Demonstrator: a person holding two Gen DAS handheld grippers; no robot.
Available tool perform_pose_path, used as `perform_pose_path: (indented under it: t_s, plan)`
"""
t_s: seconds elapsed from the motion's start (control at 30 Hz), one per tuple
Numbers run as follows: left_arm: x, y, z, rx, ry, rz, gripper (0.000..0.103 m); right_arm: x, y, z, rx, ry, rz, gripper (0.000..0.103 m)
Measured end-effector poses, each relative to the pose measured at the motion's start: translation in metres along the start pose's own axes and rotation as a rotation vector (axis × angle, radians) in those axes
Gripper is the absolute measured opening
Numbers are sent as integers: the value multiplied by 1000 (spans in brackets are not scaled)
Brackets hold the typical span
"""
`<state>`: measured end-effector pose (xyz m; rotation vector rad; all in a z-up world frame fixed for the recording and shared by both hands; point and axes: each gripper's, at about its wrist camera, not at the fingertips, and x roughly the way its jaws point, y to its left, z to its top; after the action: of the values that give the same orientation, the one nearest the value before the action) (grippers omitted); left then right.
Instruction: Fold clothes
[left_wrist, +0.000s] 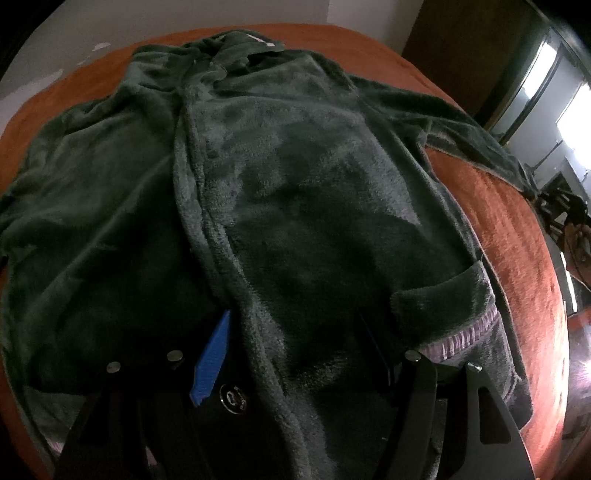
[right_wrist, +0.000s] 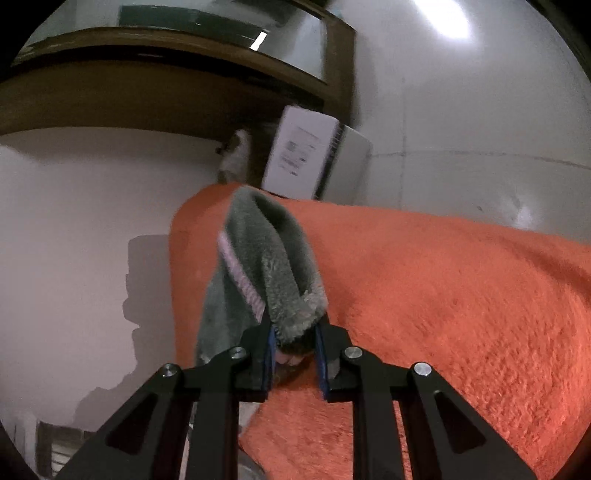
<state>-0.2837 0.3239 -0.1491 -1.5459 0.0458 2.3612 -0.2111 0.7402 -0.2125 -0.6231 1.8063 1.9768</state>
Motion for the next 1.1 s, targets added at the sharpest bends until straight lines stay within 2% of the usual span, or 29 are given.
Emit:
perform_pose_path:
  t_s: [0.07, 0.23, 0.3, 0.4, 0.5, 0.53, 0.77, 0.83, 0.87, 0.9, 0.97, 1.0, 1.07, 1.1]
  plan:
    - [-1, -1, -1, 3, -2, -1, 68, -3, 10, 0, -39, -22, -3, 15]
    - [-10, 2, -3, -7, -20, -7, 68, -4, 31, -5, -119, -61, -81, 15]
    - [-23, 7, -1, -23, -74, 13, 68, -5, 61, -10, -232, -97, -76, 15]
    - [-48, 17, 4, -52, -172, 53, 68, -8, 135, -32, -489, -145, 5, 15]
    - [-79, 42, 10, -105, -258, 72, 68, -9, 232, -92, -795, -138, 149, 15]
    - [-89, 51, 11, -123, -279, 77, 68, -9, 256, -122, -895, -113, 197, 15]
    - [-132, 117, 1, -279, -355, 165, 69, 7, 357, -388, -1588, 200, 524, 15]
    - [-138, 133, -6, -324, -359, 195, 68, 19, 353, -477, -1765, 376, 576, 15]
    - [-142, 144, -11, -356, -361, 215, 68, 30, 341, -513, -1825, 481, 559, 15]
    - [-146, 152, -15, -382, -367, 235, 68, 44, 324, -548, -1884, 591, 503, 17]
    - [-152, 170, -28, -447, -376, 265, 68, 70, 286, -601, -1974, 749, 345, 17]
    - [-153, 176, -33, -472, -371, 257, 68, 78, 268, -611, -1962, 806, 297, 18]
    - [-149, 191, -43, -523, -350, 225, 68, 86, 240, -613, -1865, 920, 254, 24]
    - [-145, 196, -46, -538, -335, 207, 68, 84, 232, -607, -1822, 942, 248, 27]
